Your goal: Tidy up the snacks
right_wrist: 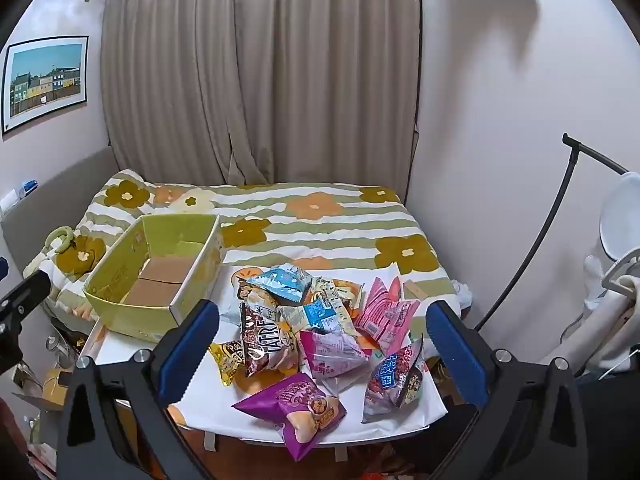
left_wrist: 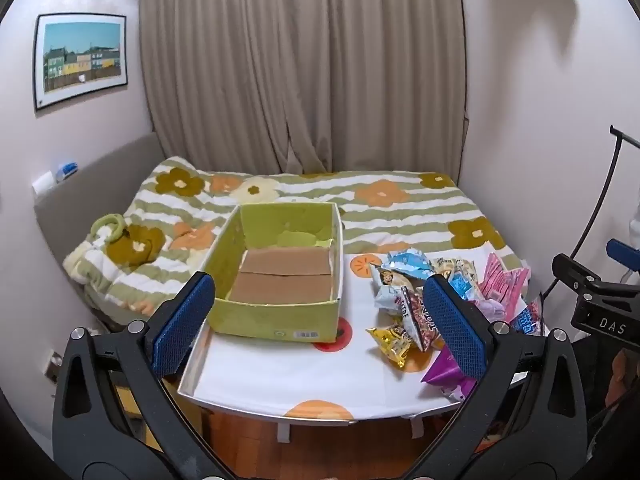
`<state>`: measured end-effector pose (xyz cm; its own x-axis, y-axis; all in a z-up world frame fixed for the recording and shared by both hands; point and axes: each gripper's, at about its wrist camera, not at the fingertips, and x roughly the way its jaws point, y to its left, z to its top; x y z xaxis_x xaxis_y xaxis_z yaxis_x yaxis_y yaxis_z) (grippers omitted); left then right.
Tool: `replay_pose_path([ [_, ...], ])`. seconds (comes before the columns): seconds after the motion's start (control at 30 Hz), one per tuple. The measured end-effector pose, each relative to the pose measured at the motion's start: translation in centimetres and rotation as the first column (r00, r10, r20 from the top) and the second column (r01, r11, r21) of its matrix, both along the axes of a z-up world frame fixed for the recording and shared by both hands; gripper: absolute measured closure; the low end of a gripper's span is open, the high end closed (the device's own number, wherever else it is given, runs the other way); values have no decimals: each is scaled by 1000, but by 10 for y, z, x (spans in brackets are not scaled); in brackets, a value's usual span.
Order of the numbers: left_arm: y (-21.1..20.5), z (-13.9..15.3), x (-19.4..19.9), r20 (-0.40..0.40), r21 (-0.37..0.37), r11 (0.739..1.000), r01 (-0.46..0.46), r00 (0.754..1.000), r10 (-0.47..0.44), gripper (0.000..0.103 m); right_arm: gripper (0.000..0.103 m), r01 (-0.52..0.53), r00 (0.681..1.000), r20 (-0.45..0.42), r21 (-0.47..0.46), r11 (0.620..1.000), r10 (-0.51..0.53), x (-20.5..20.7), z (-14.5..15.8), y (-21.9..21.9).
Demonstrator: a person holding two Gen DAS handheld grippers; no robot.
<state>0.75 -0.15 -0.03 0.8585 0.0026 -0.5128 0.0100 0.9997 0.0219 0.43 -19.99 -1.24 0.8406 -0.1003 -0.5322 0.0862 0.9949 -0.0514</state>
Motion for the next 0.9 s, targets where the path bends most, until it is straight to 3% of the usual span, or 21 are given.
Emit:
replay_pose_path([
  [0.1,-5,2,-9,51,10,1000,6,999,-6,0,0,0,1000,-14,8,1000,0,1,0,0],
  [0.23,1,1,-10,43,-17,1000,17,999,-16,0,0,-4,1000,-3,10,1000,4,0,0,0],
  [0.9,-5,2,-3,24,-3,1000,23,999,-23,0,0,9,1000,-17,30,1000,-9,3,-3,-3],
])
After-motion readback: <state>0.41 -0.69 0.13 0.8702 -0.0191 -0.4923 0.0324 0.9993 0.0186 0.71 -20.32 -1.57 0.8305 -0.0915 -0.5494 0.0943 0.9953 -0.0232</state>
